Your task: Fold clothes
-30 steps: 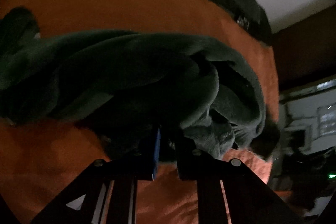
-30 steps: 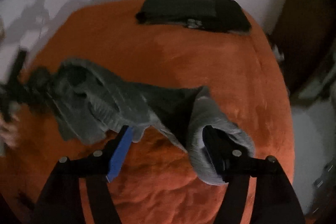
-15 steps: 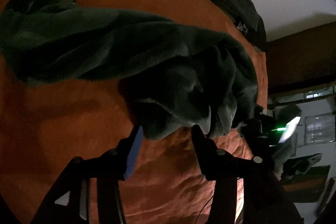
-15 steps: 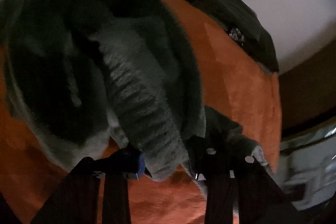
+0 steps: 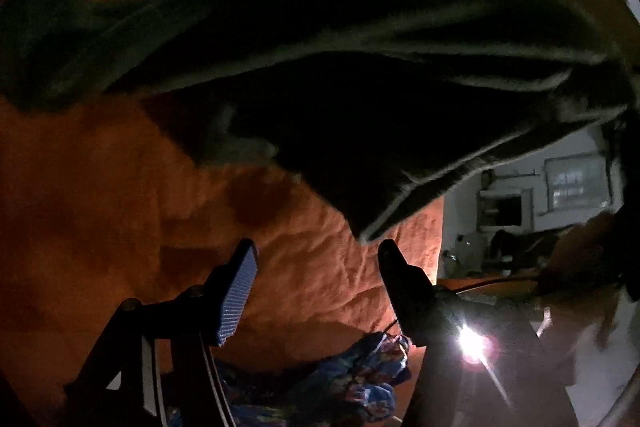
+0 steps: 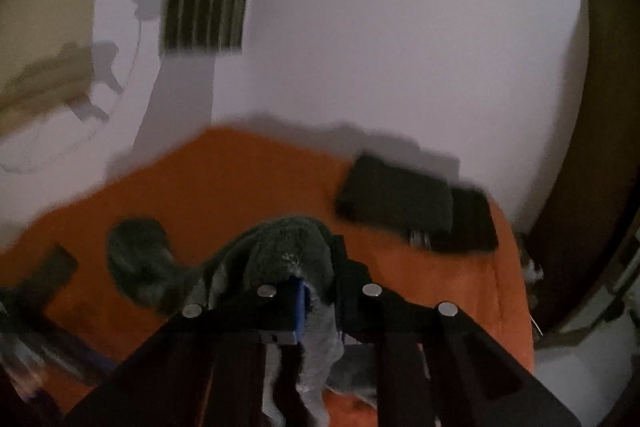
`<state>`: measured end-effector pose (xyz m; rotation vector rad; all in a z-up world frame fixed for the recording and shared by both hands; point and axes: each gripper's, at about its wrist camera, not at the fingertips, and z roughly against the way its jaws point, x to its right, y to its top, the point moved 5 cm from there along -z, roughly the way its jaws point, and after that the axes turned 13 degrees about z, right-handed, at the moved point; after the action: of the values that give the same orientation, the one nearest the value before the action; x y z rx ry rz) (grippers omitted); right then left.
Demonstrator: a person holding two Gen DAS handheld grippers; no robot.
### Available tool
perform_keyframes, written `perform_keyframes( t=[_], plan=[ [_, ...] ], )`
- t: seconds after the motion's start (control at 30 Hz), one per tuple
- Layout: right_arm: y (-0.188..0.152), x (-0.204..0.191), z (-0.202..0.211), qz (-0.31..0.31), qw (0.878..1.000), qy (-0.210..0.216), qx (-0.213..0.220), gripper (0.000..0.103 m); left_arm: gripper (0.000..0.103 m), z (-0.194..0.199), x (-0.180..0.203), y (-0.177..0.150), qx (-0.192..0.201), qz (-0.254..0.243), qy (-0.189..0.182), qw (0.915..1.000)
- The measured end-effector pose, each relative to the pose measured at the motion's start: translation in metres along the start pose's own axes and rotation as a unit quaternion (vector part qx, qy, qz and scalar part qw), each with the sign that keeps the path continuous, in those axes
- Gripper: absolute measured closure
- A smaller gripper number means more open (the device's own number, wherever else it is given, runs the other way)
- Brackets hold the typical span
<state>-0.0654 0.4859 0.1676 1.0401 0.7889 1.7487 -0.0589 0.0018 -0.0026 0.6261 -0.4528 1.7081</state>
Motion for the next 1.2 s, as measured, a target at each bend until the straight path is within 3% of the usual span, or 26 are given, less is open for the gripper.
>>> perform_keyframes(
  t=[0.1, 0.23, 0.37, 0.6, 0.8, 0.97, 1.13, 1.2],
  plan=[
    [0.046, 0.007, 0.045, -0.013, 0.998, 0.001, 0.059, 0.094, 0.038, 0.039, 0.032, -0.016, 0.047, -0.050, -0.006, 0.9976],
    [0.098, 0.015, 0.105, -0.024, 0.991, 0.004, 0.129, 0.094, 0.035, 0.080, 0.065, -0.032, 0.102, -0.080, -0.030, 0.9911],
    [0.116, 0.013, 0.132, -0.024, 0.987, 0.018, 0.158, 0.094, 0.028, 0.095, 0.097, -0.059, 0.133, -0.141, -0.036, 0.9804],
    [0.095, -0.007, 0.112, -0.017, 0.992, 0.066, 0.104, 0.094, 0.028, 0.065, 0.122, -0.079, 0.081, -0.182, -0.028, 0.9795],
    [0.072, -0.022, 0.092, -0.020, 0.992, 0.112, 0.048, 0.094, 0.028, 0.077, 0.125, -0.070, 0.113, -0.182, -0.033, 0.9763],
    [0.062, -0.028, 0.078, -0.032, 0.989, 0.144, 0.019, 0.094, 0.028, 0.076, 0.136, -0.077, 0.113, -0.204, -0.048, 0.9714],
    [0.061, -0.060, 0.073, -0.029, 0.976, 0.215, -0.009, 0.094, 0.028, 0.073, 0.152, -0.088, 0.129, -0.239, -0.048, 0.9613],
    [0.060, -0.074, 0.072, -0.008, 0.974, 0.225, -0.015, 0.094, 0.028, 0.068, 0.157, -0.093, 0.126, -0.253, -0.049, 0.9580]
  ],
)
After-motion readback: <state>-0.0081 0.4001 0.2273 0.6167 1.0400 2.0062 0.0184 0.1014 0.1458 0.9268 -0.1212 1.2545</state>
